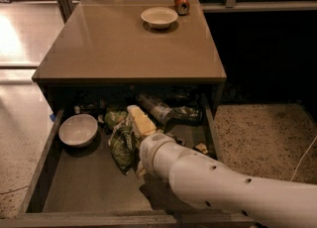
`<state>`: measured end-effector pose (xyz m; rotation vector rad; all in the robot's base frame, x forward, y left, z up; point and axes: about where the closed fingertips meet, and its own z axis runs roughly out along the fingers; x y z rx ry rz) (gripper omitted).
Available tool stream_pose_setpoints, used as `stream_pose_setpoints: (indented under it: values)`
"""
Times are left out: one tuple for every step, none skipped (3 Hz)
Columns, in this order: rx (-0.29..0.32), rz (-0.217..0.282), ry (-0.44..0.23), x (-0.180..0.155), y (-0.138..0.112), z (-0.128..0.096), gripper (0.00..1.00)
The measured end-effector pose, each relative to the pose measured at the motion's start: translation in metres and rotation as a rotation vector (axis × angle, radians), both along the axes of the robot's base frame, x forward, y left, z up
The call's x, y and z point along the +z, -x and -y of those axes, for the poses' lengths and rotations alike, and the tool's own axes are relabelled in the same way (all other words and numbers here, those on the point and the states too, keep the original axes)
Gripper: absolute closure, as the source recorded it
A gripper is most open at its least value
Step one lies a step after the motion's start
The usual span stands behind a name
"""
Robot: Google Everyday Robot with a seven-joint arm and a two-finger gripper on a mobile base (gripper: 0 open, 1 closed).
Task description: Pick green jalapeno chip bag from top drawer and place on counter
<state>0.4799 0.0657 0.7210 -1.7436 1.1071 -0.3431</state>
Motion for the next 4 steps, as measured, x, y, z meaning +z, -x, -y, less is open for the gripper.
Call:
stream_pose_setpoints:
  values:
    - [0.000, 0.002, 0.003, 0.002, -0.002, -0.001, 0.00]
    - [0.045, 0.011, 0.009, 0.006, 0.000, -0.023, 0.00]
    - [0.117, 0.020, 0.014, 0.008, 0.004, -0.058, 0.00]
    - [0.114, 0.017, 0.010, 0.009, 0.002, -0.058, 0.00]
